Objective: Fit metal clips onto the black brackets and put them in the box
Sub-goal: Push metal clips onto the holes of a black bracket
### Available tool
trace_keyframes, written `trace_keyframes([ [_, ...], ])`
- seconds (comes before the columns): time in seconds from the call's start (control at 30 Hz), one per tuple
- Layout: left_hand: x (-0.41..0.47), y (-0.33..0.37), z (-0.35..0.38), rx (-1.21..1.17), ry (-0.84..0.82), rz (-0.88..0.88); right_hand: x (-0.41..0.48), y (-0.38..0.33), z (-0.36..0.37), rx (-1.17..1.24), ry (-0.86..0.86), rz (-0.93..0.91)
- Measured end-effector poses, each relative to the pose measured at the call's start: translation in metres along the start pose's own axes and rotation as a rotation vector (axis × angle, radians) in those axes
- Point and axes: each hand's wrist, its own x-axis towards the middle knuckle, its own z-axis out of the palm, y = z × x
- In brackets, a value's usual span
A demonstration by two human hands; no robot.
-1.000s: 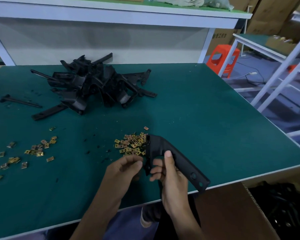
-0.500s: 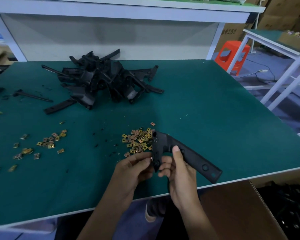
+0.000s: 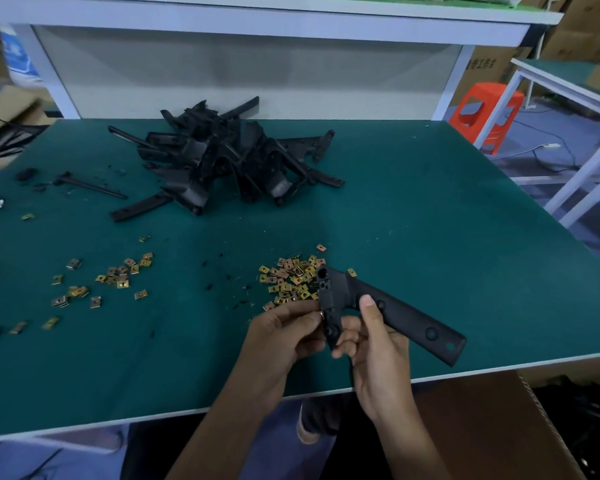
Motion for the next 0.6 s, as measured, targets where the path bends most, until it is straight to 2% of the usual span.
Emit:
trace_keyframes([
  [0.23,-0.0006,0.0035,-0.0027,-0.112,-0.010,-0.019,-0.0020,0.0036,0.0038,-0.115,-0.006,-0.052],
  [0.37,-0.0027,-0.0002,0.0020,-0.254,0.008,-0.038,-0.0047,0.0014,0.0062,-0.150,-0.040,-0.049],
  [0.6,-0.0026,-0.0022,-0.0045,-0.264,-0.016,-0.030,-0.0061,0.0036,0.0053,-0.200,-0.044,-0.056],
])
